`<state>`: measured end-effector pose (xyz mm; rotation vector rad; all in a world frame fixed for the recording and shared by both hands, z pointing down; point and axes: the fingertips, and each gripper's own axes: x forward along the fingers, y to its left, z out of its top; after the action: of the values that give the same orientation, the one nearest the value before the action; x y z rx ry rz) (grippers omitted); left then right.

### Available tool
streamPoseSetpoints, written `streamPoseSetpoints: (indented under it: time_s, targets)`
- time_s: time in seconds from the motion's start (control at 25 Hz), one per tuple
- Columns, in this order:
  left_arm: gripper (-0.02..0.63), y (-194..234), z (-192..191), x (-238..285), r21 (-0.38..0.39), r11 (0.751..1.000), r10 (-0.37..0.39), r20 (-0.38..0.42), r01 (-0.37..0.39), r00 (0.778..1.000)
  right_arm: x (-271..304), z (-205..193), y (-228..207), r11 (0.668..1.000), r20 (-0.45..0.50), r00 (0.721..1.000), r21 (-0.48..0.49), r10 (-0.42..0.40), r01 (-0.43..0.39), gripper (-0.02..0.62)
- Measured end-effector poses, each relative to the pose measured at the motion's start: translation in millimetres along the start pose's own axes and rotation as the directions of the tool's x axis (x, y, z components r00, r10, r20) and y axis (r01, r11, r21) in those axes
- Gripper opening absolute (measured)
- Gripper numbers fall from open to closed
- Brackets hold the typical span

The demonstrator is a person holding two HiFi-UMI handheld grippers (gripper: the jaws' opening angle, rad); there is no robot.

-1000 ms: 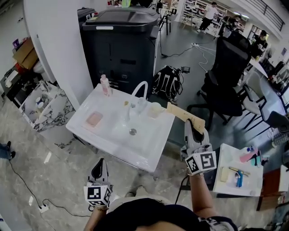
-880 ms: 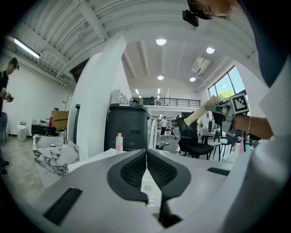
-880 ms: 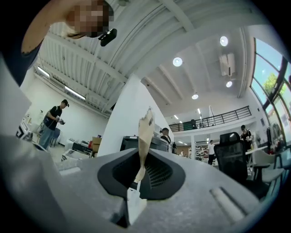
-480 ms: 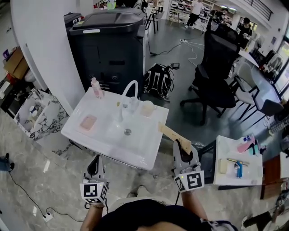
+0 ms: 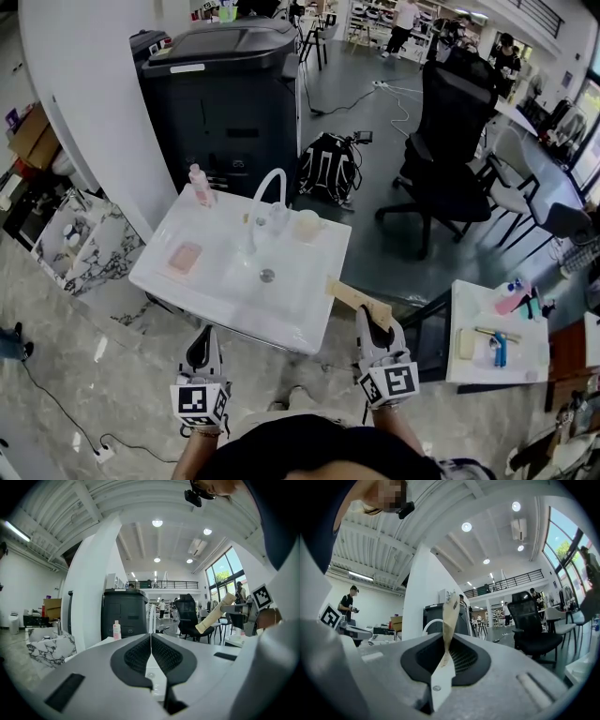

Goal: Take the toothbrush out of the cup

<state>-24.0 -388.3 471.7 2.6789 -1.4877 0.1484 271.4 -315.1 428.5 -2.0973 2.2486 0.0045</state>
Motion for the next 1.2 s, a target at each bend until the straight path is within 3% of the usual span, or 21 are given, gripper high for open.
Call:
streamPoseSetpoints:
  time_s: [0.6, 1.0, 1.2]
  targets:
    - [0.005, -2, -9, -11, -0.012, 1.0, 0.007, -0.015, -0.007, 1.0, 3, -11, 11, 1.0, -0.037, 0.999, 0.007, 0.028, -0.028, 0.034]
    - [0.005, -24, 11, 10, 0.048, 0.996, -0.075, 0.051, 0.073, 0.996, 8, -15, 12, 0.999, -0.042, 0.999, -0.003, 0.034, -0.034, 0.034]
    - [0.005, -21, 22, 14, 0.055, 0.997, -0.064, 0.077, 0.06, 0.995, 7, -16, 11, 0.999, -0.044, 0.998, 0.001, 0.035, -0.035, 0.034]
